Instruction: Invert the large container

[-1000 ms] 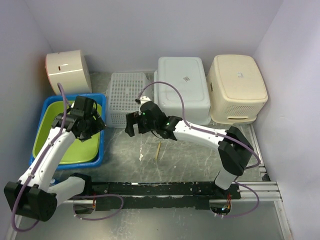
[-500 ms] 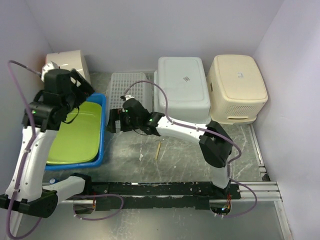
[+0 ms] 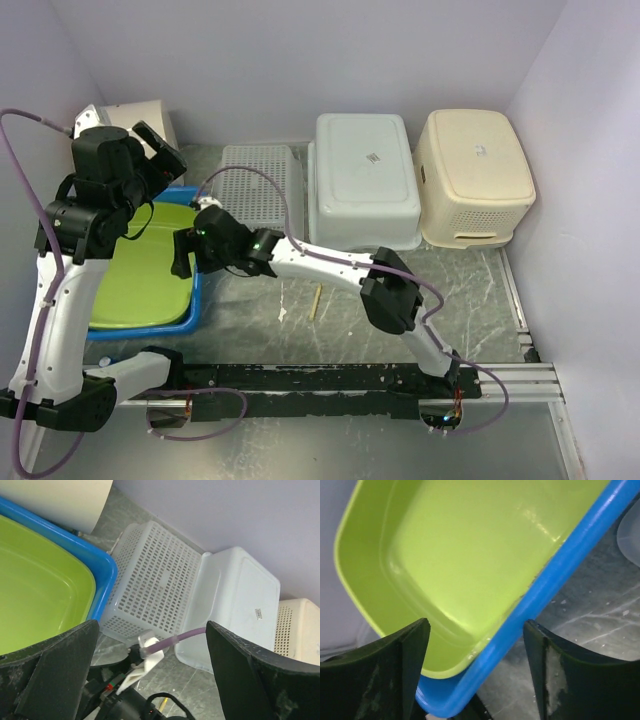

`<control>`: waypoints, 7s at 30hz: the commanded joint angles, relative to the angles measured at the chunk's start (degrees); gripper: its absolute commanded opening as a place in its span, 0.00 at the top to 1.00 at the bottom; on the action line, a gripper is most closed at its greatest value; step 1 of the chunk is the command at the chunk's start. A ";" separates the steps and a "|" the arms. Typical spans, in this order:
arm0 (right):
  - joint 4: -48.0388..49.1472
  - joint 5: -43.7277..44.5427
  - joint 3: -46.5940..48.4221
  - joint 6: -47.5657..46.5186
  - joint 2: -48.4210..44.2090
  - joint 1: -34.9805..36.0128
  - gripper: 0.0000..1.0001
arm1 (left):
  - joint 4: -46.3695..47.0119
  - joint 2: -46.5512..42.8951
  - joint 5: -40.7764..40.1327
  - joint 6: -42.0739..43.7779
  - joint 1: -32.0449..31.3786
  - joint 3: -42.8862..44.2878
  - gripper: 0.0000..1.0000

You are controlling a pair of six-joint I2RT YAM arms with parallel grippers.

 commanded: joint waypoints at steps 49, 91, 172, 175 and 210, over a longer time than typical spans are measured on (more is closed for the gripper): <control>3.97 -19.91 -9.37 -27.28 -4.87 -8.57 1.00 | 2.29 -0.87 1.98 4.32 -0.19 -10.15 0.00; 14.61 -2.36 -34.88 9.25 -22.78 -9.23 0.14 | -0.29 4.53 -4.20 6.81 -0.19 -6.15 0.00; 41.68 -24.18 -42.74 -52.92 -29.31 4.02 0.21 | -0.06 16.71 28.11 14.92 19.46 9.06 0.00; 40.30 -22.92 -39.52 -53.36 -25.34 5.11 0.17 | -0.20 14.92 25.04 15.52 19.92 9.55 0.01; 20.67 -13.83 -23.39 -62.29 -18.43 12.18 1.00 | -0.52 12.42 20.44 21.49 21.18 9.35 0.00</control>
